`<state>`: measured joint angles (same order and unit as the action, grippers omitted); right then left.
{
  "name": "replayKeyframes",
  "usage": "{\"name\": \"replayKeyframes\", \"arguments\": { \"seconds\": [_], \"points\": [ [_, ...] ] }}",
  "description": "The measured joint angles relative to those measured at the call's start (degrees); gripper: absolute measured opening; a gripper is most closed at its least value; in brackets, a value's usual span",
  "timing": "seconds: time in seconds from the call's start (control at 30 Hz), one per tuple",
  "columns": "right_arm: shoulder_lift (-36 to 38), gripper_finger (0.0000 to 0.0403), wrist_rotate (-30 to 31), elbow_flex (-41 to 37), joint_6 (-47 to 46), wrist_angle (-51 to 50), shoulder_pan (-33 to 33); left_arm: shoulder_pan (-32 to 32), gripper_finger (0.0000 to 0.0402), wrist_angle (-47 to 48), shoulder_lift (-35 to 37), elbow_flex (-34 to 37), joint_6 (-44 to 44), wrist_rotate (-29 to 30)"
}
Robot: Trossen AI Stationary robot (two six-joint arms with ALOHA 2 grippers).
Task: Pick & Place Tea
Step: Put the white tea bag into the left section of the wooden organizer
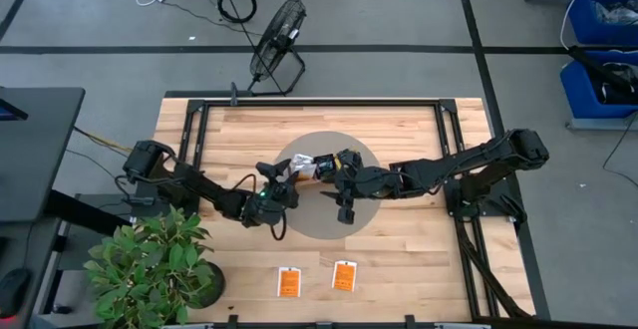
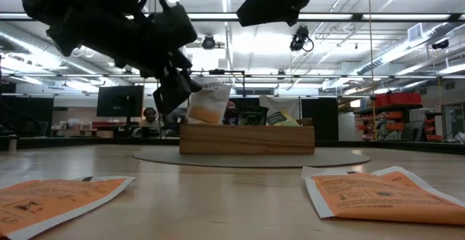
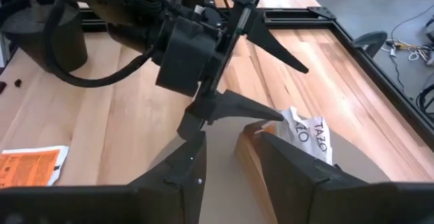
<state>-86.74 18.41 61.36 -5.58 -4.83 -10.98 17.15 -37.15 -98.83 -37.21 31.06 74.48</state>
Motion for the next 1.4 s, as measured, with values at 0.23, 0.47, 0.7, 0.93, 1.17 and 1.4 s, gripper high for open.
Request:
{"name": "replayKeyframes", "arguments": {
  "seconds": [0.23, 0.47, 0.7, 0.93, 1.17, 1.4],
  "points": [
    [0.0, 0.0144, 0.0, 0.0, 0.0, 0.1, 0.0, -0.5, 0.0264, 4.0, -0.2, 0.0, -5.7, -3.6],
    [0.0, 0.0144, 0.0, 0.0, -0.1, 0.1, 0.0, -2.2, 0.0264, 9.1, -0.2, 0.0, -14.2, -7.1],
    [0.0, 0.0144, 0.0, 0.0, 0.0, 0.1, 0.0, -2.2, 0.0264, 6.3, -0.2, 0.0, -10.9, -3.4],
    [0.0, 0.0144, 0.0, 0.0, 0.3, 0.0, -0.1, -2.2, 0.0264, 3.6, -0.1, 0.0, -7.3, -2.8],
    [0.0, 0.0144, -3.3, 0.0, -1.0, -2.4, -1.5, -0.1, 0.0263, 3.7, 0.3, 0.0, -4.9, -3.4],
    [0.0, 0.0144, -9.0, 0.0, -1.6, -6.8, -5.5, 5.9, 0.0263, 4.3, 2.3, 0.0, -3.4, -12.0]
  ]
}}
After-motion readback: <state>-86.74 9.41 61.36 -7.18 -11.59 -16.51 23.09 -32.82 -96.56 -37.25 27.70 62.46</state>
